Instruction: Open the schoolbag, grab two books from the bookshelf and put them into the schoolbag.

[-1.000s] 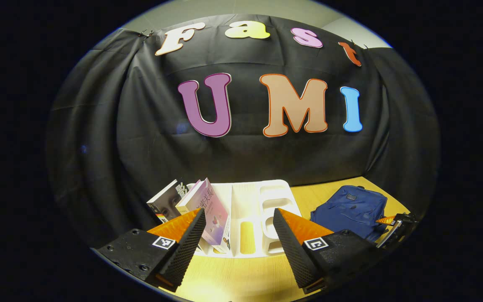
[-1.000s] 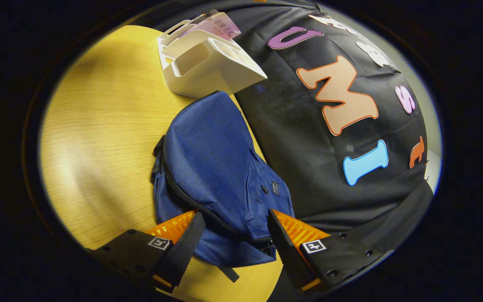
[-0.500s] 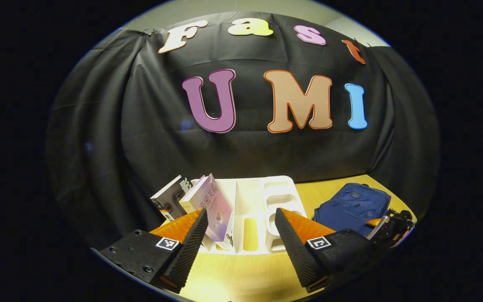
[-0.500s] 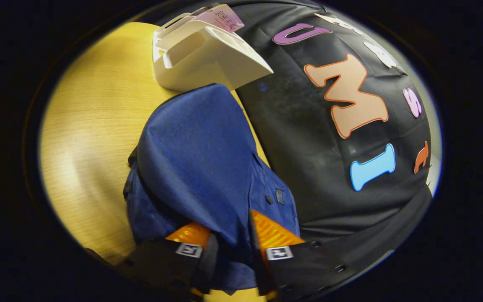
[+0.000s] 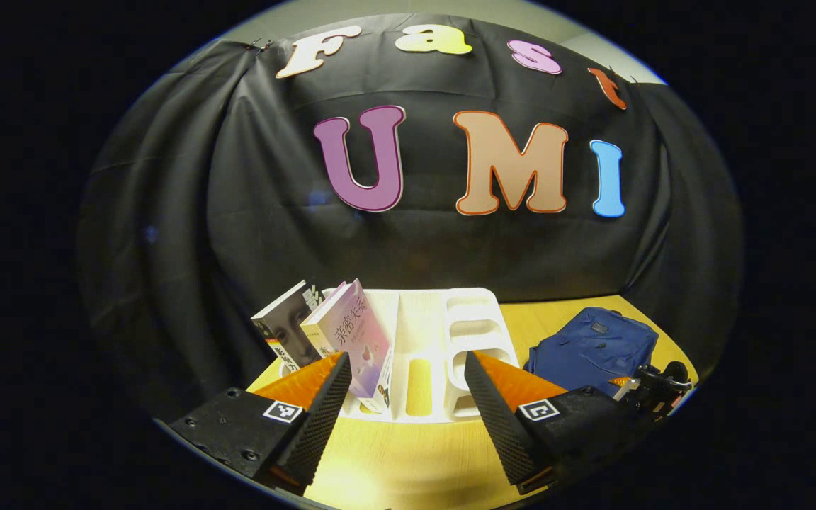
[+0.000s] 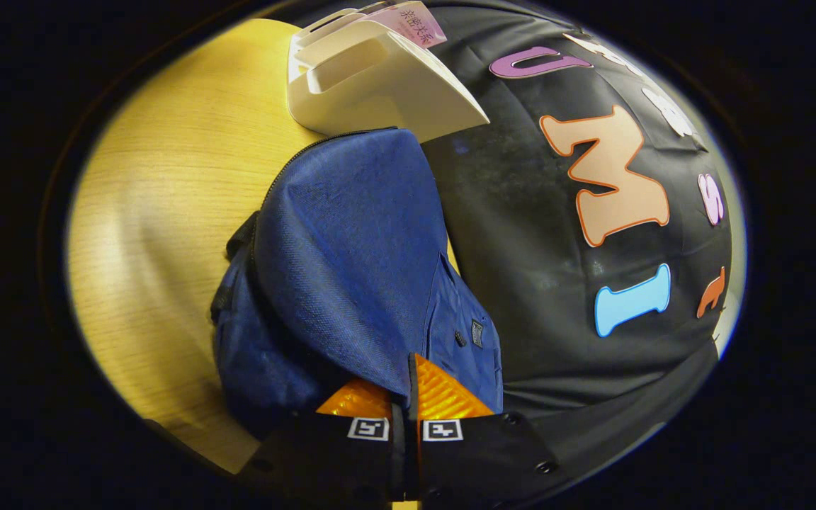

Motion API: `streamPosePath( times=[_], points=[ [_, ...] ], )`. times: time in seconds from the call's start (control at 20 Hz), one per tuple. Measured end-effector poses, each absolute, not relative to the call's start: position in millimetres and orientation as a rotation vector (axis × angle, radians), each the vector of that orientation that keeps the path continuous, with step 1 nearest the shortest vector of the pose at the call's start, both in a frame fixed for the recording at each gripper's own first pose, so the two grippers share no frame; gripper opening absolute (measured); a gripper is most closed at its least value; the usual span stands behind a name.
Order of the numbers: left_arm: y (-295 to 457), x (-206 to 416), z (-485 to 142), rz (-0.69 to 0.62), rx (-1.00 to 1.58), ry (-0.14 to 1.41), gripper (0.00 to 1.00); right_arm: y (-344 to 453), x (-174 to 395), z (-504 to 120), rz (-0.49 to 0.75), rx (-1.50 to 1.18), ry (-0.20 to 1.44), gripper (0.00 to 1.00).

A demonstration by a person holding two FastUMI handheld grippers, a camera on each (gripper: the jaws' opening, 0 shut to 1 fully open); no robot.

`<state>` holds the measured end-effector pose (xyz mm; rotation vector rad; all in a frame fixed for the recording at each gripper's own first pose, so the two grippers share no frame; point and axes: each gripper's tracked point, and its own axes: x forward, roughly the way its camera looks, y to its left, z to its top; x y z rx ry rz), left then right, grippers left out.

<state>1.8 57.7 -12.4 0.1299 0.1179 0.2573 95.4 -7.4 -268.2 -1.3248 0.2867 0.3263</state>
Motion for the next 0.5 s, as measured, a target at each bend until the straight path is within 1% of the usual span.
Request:
streamPosePath(
  times=[0.05, 0.15, 0.2, 0.3, 0.35, 0.4, 0.45, 0.5],
  points=[
    [60, 1, -14, 0.267, 0.126, 0.124, 0.94, -6, 96, -264, 0.319, -1.315, 0.282, 0.01],
    [70, -1, -12, 0.283, 0.122, 0.134, 0.94, -6, 96, -252, 0.312, -1.281, 0.277, 0.01],
    [73, 2, -7, 0.276, 0.121, 0.127, 0.94, -6, 97, -252, 0.32, -1.268, 0.292, 0.04],
    [83, 9, 0, 0.269, 0.128, 0.129, 0.94, -7, 98, -247, 0.321, -1.213, 0.315, 0.01],
    [90, 13, 7, 0.266, 0.132, 0.131, 0.94, -7, 99, -244, 0.314, -1.199, 0.317, 0.06],
    [97, 16, 12, 0.266, 0.134, 0.134, 0.94, -7, 99, -241, 0.302, -1.188, 0.323, 0.04],
    [101, 21, 16, 0.259, 0.126, 0.143, 0.94, -7, 99, -241, 0.294, -1.181, 0.329, 0.06],
    [105, 24, 19, 0.251, 0.119, 0.148, 0.97, -7, 99, -240, 0.289, -1.176, 0.333, 0.06]
  ],
)
